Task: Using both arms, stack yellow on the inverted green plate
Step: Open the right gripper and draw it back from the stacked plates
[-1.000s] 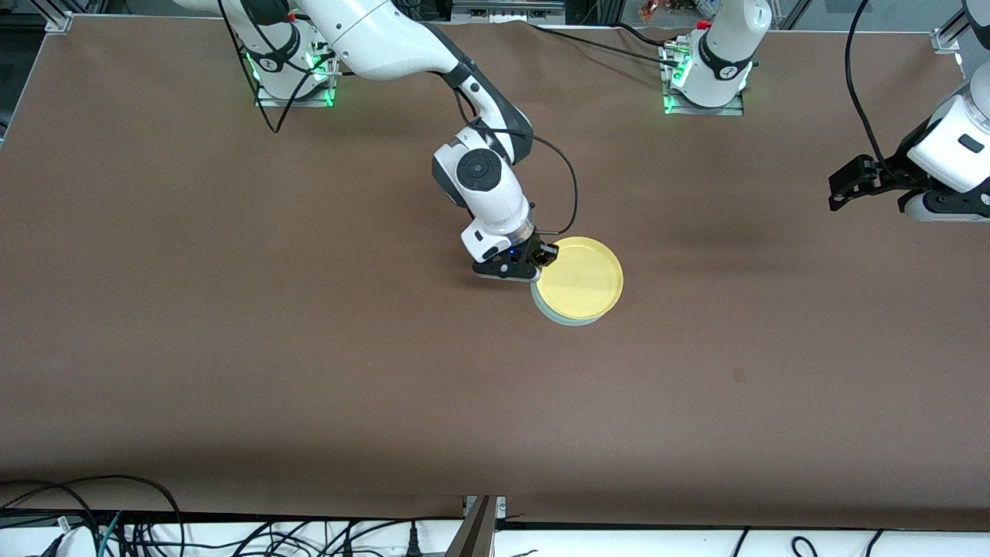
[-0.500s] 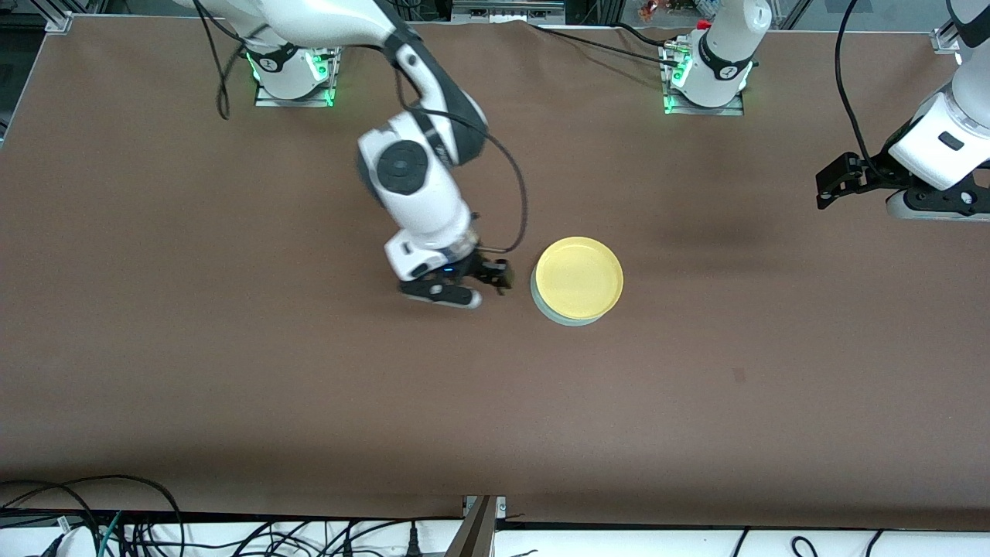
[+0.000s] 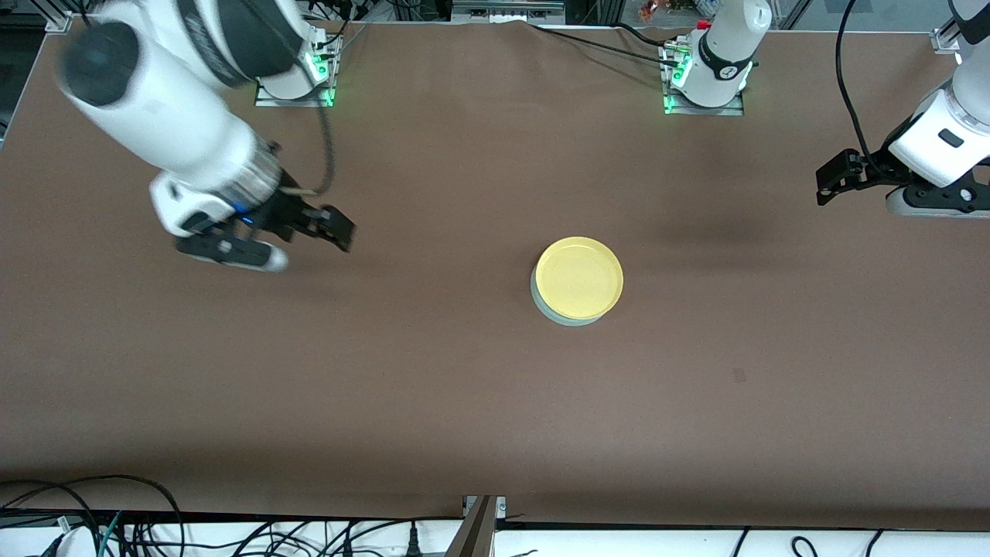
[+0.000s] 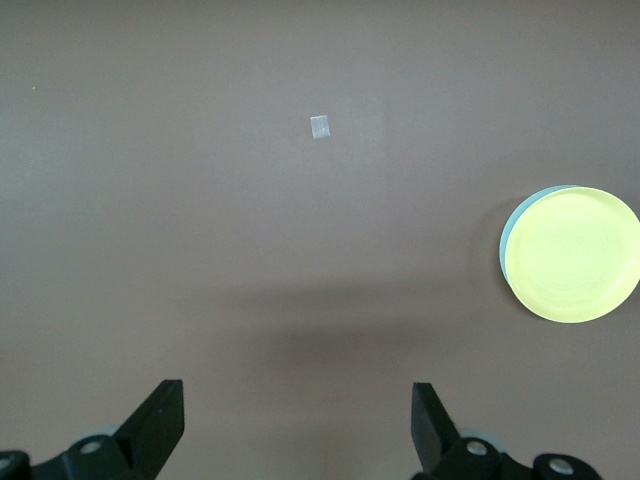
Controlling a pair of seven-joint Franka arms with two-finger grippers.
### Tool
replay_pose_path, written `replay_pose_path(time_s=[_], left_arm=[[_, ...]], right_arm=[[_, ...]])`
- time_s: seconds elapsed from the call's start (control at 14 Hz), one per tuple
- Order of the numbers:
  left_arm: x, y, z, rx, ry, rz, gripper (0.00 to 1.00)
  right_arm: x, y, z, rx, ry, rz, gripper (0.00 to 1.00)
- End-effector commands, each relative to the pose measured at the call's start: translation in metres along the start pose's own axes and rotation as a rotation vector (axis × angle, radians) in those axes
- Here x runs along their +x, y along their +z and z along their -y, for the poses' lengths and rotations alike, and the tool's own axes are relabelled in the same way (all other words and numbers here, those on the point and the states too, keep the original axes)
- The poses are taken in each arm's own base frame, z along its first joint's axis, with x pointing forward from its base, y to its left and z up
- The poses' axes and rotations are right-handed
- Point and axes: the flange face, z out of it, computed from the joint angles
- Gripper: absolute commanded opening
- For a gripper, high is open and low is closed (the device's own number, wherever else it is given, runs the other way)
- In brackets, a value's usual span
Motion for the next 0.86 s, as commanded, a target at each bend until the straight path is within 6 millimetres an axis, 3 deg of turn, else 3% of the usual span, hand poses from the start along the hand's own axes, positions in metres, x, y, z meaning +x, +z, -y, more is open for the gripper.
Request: replay_pose_path(time_s=[0.0,0.21,0.43,0.79], left_arm=[[0.001,-0.002,0.000,-0.002,0.009,-0.008,1.00],[0.003,-0.006,0.002,-0.003,0.013,-0.011,1.00],[0.002,-0.007,0.003,-0.003,0.013,-0.008,1.00],[0.001,-0.008,-0.001,-0.003,0.016,-0.005,1.00]], right_arm=[[-0.023,-0.023,-0.069,-0.002,-0.015,0.015,1.00],[-0.034,-0.042,-0.095,-0.071,-0.073,0.004,1.00],[-0.025,-0.051,-0.117,-0.109,-0.150,-0.013,1.00],[-0.024,-0.062,-0.117,-0.117,-0.171,-0.031,1.00]])
